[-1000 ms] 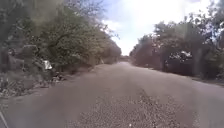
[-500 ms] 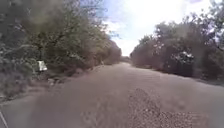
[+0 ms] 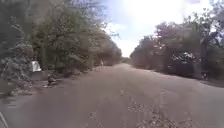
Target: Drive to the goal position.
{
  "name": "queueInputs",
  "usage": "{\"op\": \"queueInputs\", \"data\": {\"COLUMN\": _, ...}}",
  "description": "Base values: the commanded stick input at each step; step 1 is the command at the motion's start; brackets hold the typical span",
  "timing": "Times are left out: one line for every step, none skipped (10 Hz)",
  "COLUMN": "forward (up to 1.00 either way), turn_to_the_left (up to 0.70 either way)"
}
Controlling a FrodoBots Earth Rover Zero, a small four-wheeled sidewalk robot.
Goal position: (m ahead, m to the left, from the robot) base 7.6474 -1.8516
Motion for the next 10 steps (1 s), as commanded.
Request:
{"op": "queueInputs", "data": {"forward": 0.50, "turn_to_the_left": 0.00}}
{"op": "queueInputs", "data": {"forward": 0.50, "turn_to_the_left": 0.00}}
{"op": "queueInputs", "data": {"forward": 0.50, "turn_to_the_left": 0.00}}
{"op": "queueInputs", "data": {"forward": 0.50, "turn_to_the_left": 0.00}}
{"op": "queueInputs", "data": {"forward": 0.50, "turn_to_the_left": 0.00}}
{"op": "queueInputs", "data": {"forward": 0.50, "turn_to_the_left": 0.00}}
{"op": "queueInputs", "data": {"forward": 0.50, "turn_to_the_left": 0.00}}
{"op": "queueInputs", "data": {"forward": 0.50, "turn_to_the_left": 0.00}}
{"op": "queueInputs", "data": {"forward": 0.50, "turn_to_the_left": 0.00}}
{"op": "queueInputs", "data": {"forward": 0.50, "turn_to_the_left": 0.00}}
